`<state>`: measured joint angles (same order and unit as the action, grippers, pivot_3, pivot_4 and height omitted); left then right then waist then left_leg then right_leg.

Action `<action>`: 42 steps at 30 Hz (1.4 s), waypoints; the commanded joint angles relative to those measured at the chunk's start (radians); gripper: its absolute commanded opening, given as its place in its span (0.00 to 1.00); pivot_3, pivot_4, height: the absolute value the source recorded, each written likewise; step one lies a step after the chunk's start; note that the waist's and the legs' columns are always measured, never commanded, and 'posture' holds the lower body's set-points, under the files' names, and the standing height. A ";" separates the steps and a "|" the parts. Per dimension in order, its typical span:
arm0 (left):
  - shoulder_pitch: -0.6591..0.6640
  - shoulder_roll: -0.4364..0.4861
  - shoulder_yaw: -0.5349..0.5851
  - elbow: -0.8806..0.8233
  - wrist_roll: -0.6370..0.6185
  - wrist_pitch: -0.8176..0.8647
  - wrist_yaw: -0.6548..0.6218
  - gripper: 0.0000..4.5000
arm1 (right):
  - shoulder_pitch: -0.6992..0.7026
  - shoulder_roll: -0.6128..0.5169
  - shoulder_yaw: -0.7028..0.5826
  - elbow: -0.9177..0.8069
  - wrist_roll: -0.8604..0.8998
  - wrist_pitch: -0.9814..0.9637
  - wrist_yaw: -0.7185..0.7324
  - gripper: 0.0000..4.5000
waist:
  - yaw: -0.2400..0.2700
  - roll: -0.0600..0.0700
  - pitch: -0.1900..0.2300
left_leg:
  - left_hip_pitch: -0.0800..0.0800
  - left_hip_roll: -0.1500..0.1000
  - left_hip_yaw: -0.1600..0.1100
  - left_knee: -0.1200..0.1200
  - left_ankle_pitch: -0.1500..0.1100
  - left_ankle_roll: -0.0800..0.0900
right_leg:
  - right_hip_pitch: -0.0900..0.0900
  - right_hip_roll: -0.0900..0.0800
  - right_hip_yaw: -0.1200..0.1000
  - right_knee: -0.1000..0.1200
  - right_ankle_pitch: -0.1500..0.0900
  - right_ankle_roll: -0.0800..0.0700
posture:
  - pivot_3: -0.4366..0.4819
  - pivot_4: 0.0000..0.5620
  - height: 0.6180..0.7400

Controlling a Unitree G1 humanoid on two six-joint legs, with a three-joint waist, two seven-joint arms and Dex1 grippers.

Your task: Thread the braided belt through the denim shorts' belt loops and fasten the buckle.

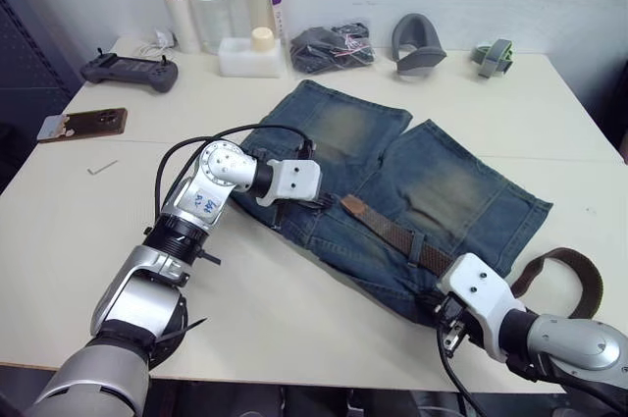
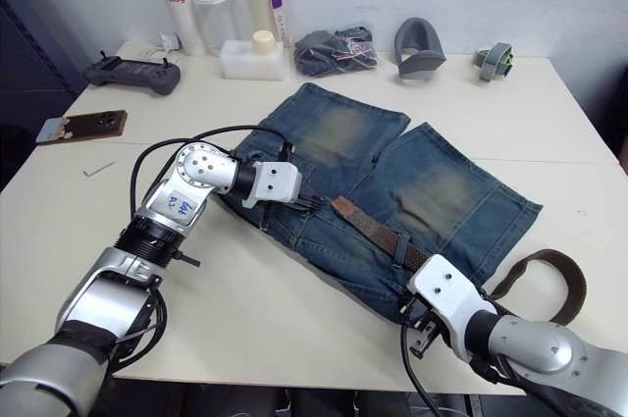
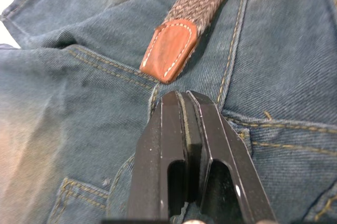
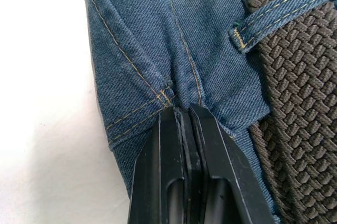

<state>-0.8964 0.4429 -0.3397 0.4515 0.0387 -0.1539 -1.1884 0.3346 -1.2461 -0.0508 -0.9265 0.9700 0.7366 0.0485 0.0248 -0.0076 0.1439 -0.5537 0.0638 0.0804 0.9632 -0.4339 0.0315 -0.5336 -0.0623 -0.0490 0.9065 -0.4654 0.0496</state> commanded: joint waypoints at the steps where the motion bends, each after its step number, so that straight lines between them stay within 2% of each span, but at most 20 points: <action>1: 0.026 -0.019 0.012 -0.045 -0.034 0.053 -0.009 0.08 | 0.024 0.008 0.006 -0.120 -0.011 0.061 0.018 0.00 | 0.000 0.000 0.000 | 0.000 0.000 0.000 0.000 0.000 0.000 | 0.000 0.000 0.000 0.000 0.000 0.000 | 0.48 0.27 0.26; 4: 0.025 -0.009 0.036 -0.064 -0.088 0.151 -0.056 0.29 | 0.044 0.010 -0.034 -0.120 -0.012 0.067 0.032 0.00 | 0.000 0.000 0.000 | 0.000 0.000 0.000 0.000 0.000 0.000 | 0.000 0.000 0.000 0.000 0.000 0.001 | 0.48 0.27 0.26; 8: -0.042 -0.005 0.122 -0.017 -0.162 0.249 -0.045 0.70 | 0.116 0.007 -0.120 -0.104 -0.051 0.072 0.075 0.00 | 0.006 0.000 0.000 | -0.001 0.000 0.000 0.000 0.000 0.000 | 0.000 0.000 0.000 0.000 0.000 0.001 | 0.48 0.27 0.26; 11: -0.084 -0.007 0.184 0.000 -0.212 0.315 -0.033 1.00 | 0.214 0.014 -0.248 -0.058 -0.116 0.073 0.161 0.00 | 0.013 0.000 0.000 | -0.002 -0.001 0.000 0.000 0.000 0.000 | 0.000 -0.001 -0.001 -0.001 0.001 0.002 | 0.48 0.27 0.26; 15: -0.102 -0.015 0.222 -0.016 -0.239 0.364 -0.012 1.00 | 0.367 0.041 -0.460 0.059 -0.296 0.017 0.371 0.00 | 0.028 0.001 0.000 | -0.003 -0.002 0.000 0.000 0.000 0.000 | 0.001 -0.001 -0.001 -0.004 0.005 0.011 | 0.48 0.27 0.26; 18: -0.080 -0.024 0.220 -0.053 -0.249 0.390 -0.004 1.00 | 0.388 0.062 -0.543 0.180 -0.427 -0.085 0.507 0.00 | 0.029 0.001 0.001 | -0.003 -0.003 0.000 0.000 -0.001 0.001 | 0.001 -0.001 -0.001 -0.007 0.006 0.012 | 0.48 0.27 0.26; 22: -0.027 -0.044 0.200 -0.132 -0.250 0.419 0.016 1.00 | 0.326 0.064 -0.530 0.388 -0.580 -0.250 0.629 0.00 | 0.025 0.003 0.002 | -0.003 -0.004 0.003 0.000 -0.002 0.003 | 0.001 -0.002 0.002 -0.008 0.001 0.003 | 0.48 0.27 0.26; 28: 0.021 -0.067 0.170 -0.184 -0.231 0.413 0.047 1.00 | 0.148 0.046 -0.414 0.638 -0.778 -0.458 0.674 0.00 | 0.020 0.006 0.004 | -0.003 -0.003 0.004 0.001 -0.001 0.002 | -0.002 -0.003 0.003 -0.004 0.001 0.003 | 0.48 0.27 0.26; 31: 0.038 -0.071 0.160 -0.197 -0.228 0.406 0.055 1.00 | 0.142 0.051 -0.467 0.679 -0.799 -0.489 0.756 0.22 | 0.020 0.007 0.004 | -0.003 -0.003 0.005 0.001 -0.001 0.002 | -0.003 -0.003 0.003 -0.002 0.001 0.004 | 0.48 0.27 0.26; 35: 0.058 -0.074 0.147 -0.211 -0.222 0.397 0.061 1.00 | 0.167 0.068 -0.641 0.657 -0.810 -0.490 0.874 0.65 | 0.022 0.009 0.004 | -0.003 -0.003 0.005 0.001 -0.001 0.002 | -0.004 -0.003 0.003 0.000 0.005 0.012 | 0.48 0.27 0.26; 38: 0.063 -0.074 0.140 -0.214 -0.226 0.396 0.058 1.00 | 0.126 0.086 -0.774 0.544 -0.689 -0.297 0.948 0.97 | 0.021 0.010 0.004 | -0.003 -0.003 0.005 0.000 -0.001 0.002 | -0.004 -0.002 0.003 0.000 0.005 0.011 | 0.48 0.27 0.26; 40: 0.063 -0.075 0.138 -0.209 -0.226 0.392 0.057 1.00 | -0.007 0.109 -0.823 0.454 -0.489 -0.053 0.883 0.99 | 0.012 0.011 0.004 | -0.002 -0.002 0.005 0.000 -0.001 0.001 | -0.004 -0.002 0.003 0.001 0.005 0.011 | 0.48 0.27 0.26; 42: 0.059 -0.077 0.137 -0.202 -0.225 0.386 0.057 1.00 | -0.183 0.170 -0.828 0.387 -0.295 0.162 0.727 0.99 | 0.001 0.010 0.005 | -0.002 -0.001 0.004 0.001 0.000 0.000 | -0.004 -0.002 0.004 0.002 0.005 0.011 | 0.48 0.27 0.26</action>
<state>-0.8273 0.3643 -0.2071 0.2773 -0.1827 0.2469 -1.1331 0.2317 -1.1136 -0.8419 -0.4753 0.5089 0.7184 0.8891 0.0257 0.0025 0.1485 -0.5554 0.0626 0.0845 0.9638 -0.4336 0.0305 -0.5377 -0.0646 -0.0457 0.9088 -0.4609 0.0602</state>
